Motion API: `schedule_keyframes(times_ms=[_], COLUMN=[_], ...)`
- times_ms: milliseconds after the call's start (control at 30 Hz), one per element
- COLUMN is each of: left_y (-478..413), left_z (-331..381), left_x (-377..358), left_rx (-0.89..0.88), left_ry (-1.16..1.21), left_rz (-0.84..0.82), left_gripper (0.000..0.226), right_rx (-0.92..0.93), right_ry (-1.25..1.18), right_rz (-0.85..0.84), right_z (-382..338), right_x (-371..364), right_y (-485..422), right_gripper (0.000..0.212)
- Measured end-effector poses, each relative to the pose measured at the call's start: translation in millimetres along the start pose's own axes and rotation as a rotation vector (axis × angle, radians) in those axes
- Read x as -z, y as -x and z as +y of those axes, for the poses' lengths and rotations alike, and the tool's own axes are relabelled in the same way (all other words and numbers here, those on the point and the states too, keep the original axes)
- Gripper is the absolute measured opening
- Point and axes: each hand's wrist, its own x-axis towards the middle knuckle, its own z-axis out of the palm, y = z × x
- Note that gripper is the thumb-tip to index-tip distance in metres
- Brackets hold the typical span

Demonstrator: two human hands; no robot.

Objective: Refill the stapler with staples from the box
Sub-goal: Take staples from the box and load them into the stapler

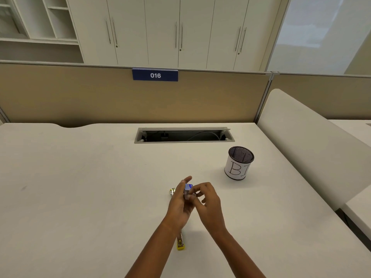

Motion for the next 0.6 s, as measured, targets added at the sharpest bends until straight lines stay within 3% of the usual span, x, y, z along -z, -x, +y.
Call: schedule_keyframes(times_ms=[133,333,600], left_y=[-1,3,0], left_z=[2,-7,-11], left_x=[1,-4,-5], left_rx=[-0.046,0.012,0.021], left_ry=[-0.058,-0.028,-0.039], left_rz=[0.011,0.025,0.039], left_gripper=[0.028,0.034,0.026], right_rx=[-0.12,-0.142,-0.073], right_ry=[-0.117,0.049,0.193], right_rz=[0.026,-0.03,-0.03], right_z=[2,9,14], right_x=[7,9,10], right_y=[-7,-12,-11], right_gripper=[0.026,0.003,0.008])
